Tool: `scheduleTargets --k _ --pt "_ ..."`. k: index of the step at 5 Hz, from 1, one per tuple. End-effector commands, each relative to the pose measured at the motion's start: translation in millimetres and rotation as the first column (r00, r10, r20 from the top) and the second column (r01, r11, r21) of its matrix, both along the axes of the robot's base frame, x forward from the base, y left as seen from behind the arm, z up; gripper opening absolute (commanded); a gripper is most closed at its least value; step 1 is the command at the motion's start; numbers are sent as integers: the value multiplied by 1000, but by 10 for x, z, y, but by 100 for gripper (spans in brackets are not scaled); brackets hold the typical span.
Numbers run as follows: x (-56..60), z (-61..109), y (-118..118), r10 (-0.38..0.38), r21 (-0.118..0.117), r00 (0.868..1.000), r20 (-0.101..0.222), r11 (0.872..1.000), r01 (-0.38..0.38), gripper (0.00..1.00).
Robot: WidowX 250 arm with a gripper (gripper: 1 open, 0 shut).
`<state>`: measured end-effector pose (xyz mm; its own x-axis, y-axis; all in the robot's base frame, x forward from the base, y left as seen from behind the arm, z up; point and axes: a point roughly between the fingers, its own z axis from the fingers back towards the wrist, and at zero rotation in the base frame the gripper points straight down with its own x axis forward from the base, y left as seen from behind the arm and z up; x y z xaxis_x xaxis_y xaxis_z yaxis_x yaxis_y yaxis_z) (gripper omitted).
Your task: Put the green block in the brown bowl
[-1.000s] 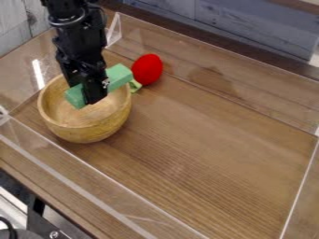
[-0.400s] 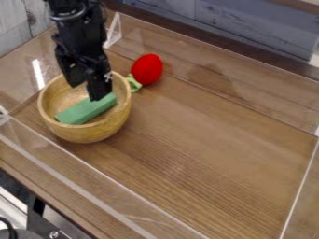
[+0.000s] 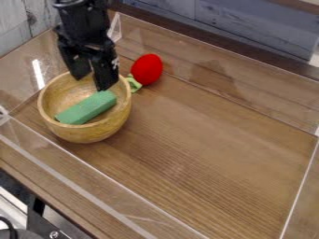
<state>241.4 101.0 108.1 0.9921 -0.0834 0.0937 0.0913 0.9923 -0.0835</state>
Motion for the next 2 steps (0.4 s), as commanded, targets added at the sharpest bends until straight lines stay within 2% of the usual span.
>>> scheduleTargets --k 1,2 --pt "140 301 -97 7 10 996 85 1000 -8 100" --pt "242 438 -264 7 0 993 119 1000 -7 100"
